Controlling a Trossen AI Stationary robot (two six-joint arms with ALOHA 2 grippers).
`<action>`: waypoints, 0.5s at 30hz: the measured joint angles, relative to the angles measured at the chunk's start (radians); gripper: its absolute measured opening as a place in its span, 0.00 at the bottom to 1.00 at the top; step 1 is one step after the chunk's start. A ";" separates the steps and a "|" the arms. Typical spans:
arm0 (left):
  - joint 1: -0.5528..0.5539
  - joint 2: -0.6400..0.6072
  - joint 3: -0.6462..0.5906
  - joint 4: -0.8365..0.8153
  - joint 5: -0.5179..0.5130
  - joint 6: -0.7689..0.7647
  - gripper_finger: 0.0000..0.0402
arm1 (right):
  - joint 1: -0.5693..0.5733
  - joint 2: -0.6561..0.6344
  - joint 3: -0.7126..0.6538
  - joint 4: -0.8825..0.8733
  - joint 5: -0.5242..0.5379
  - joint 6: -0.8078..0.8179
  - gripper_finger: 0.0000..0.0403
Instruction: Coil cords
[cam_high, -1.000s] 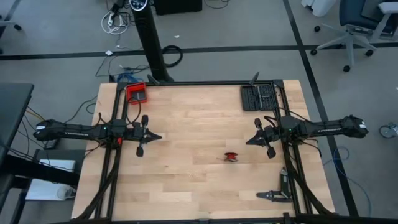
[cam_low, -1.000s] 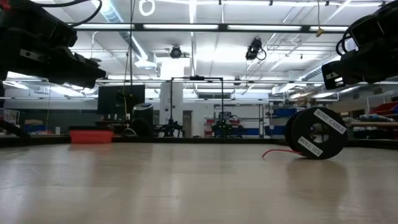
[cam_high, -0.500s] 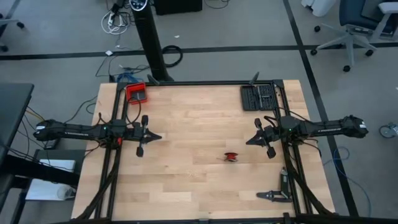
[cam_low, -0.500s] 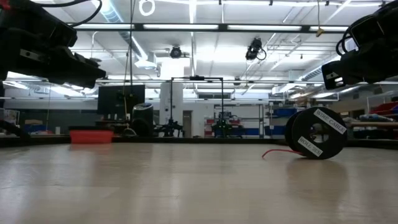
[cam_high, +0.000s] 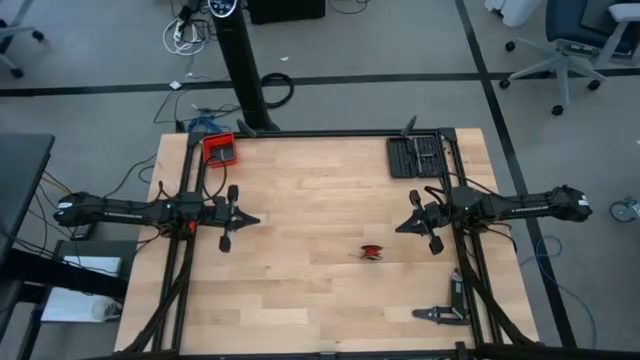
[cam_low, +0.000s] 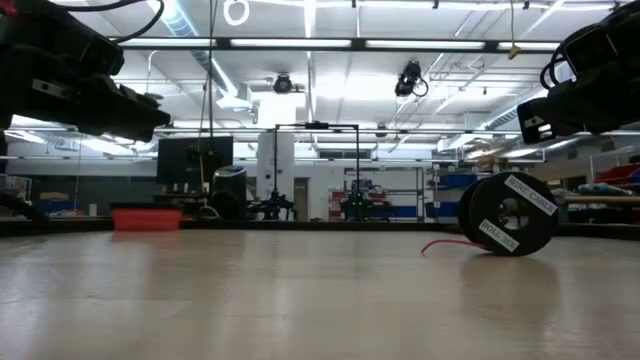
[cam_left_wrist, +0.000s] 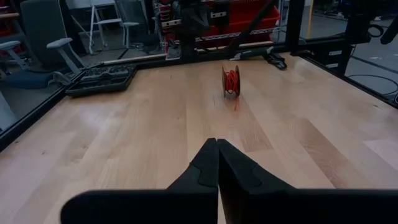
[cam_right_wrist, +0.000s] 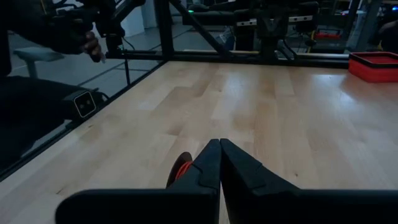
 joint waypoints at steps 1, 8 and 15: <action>0.000 0.000 0.000 0.001 0.000 0.000 0.01 | 0.000 0.000 0.000 0.000 0.000 0.000 0.02; 0.000 0.000 0.000 0.101 -0.032 0.000 0.01 | 0.000 0.000 0.000 0.000 0.000 0.000 0.02; 0.000 0.000 0.000 0.133 -0.067 0.000 0.01 | 0.000 0.000 0.000 0.000 0.000 0.000 0.02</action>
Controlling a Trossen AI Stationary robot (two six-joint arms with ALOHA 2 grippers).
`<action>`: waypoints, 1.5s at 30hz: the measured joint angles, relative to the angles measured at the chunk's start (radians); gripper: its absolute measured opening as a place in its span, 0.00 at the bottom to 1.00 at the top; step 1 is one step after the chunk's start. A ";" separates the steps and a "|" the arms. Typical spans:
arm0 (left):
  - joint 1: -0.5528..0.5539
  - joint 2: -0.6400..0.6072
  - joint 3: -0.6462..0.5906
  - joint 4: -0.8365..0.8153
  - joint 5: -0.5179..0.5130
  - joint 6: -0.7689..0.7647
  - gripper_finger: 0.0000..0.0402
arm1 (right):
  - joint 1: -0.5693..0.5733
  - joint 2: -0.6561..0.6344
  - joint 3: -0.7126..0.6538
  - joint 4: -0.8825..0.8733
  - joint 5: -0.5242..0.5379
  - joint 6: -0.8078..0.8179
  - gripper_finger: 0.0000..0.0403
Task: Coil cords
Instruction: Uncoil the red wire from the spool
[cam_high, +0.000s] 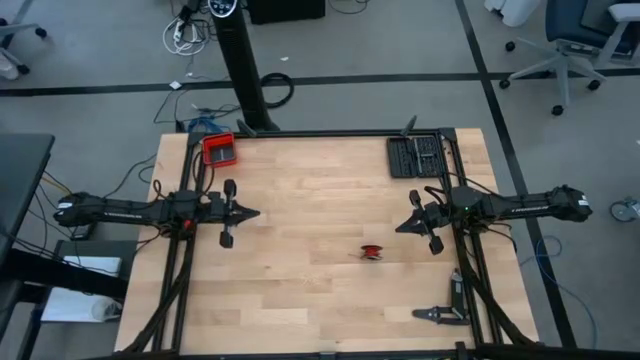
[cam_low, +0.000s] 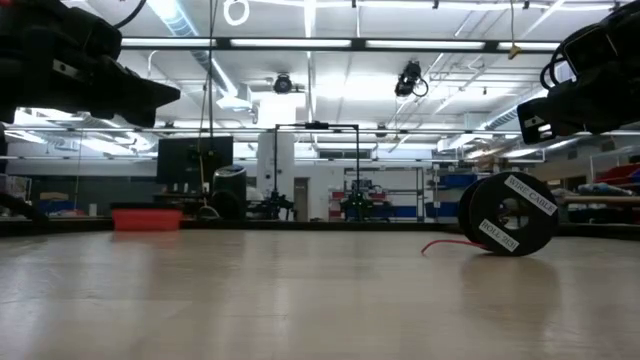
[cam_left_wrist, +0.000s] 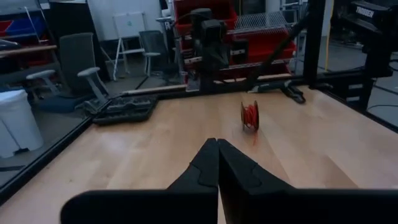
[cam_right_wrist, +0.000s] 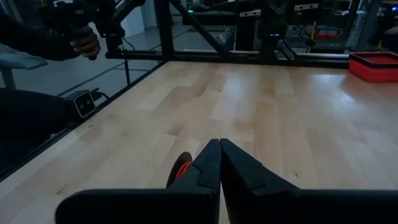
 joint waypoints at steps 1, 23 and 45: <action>0.000 0.000 0.000 -0.001 0.000 0.000 0.01 | 0.000 0.000 0.000 0.000 0.000 0.000 0.02; 0.000 0.000 0.000 0.011 -0.001 -0.265 0.01 | 0.002 0.000 0.000 0.117 0.096 0.423 0.02; 0.000 0.092 0.110 0.045 -0.076 -0.393 0.01 | 0.014 0.115 0.000 0.195 0.394 0.579 0.02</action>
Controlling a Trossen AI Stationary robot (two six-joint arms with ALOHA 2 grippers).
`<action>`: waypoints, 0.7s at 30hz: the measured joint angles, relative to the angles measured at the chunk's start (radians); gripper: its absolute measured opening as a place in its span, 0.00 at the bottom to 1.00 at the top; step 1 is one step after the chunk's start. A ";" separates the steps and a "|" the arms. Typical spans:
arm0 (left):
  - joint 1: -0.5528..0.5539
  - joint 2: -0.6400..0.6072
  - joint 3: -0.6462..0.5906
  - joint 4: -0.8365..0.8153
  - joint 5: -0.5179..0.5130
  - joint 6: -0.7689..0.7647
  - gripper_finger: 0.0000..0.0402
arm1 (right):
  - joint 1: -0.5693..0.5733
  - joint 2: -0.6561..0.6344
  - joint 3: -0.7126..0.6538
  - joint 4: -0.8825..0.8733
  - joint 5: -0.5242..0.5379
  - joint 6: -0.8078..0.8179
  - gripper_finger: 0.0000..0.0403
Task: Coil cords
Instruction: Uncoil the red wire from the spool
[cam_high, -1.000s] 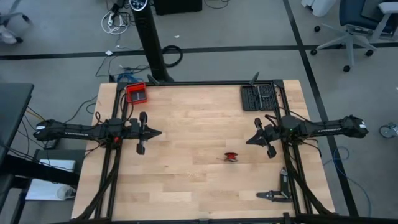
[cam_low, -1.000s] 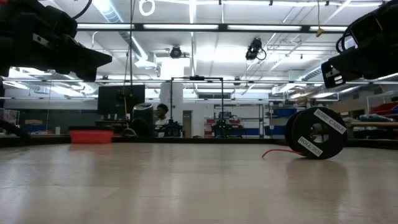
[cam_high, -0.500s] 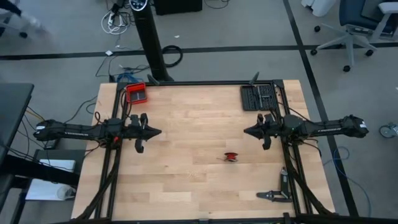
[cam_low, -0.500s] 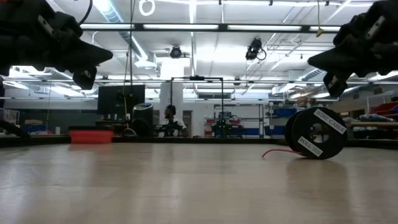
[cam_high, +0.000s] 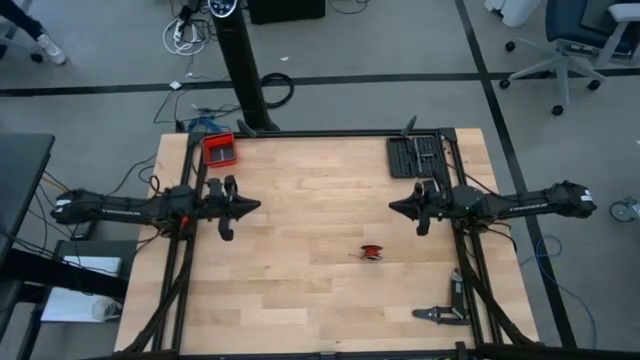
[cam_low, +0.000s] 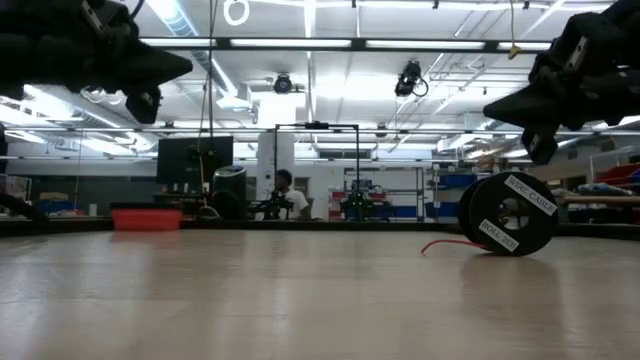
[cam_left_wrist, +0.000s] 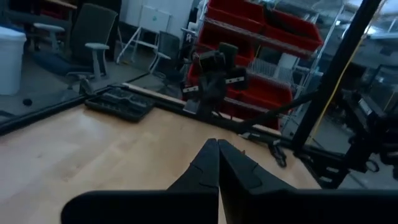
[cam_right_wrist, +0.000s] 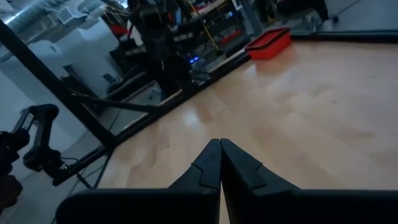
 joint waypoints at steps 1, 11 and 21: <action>0.000 0.025 0.017 -0.001 0.002 0.006 0.01 | 0.007 0.011 0.000 0.010 -0.005 0.000 0.02; 0.000 0.406 0.207 -0.003 0.028 0.093 0.01 | 0.092 0.097 0.000 0.077 -0.064 -0.015 0.02; 0.000 0.784 0.450 0.014 0.090 0.240 0.01 | 0.144 0.148 0.012 0.084 -0.109 -0.034 0.02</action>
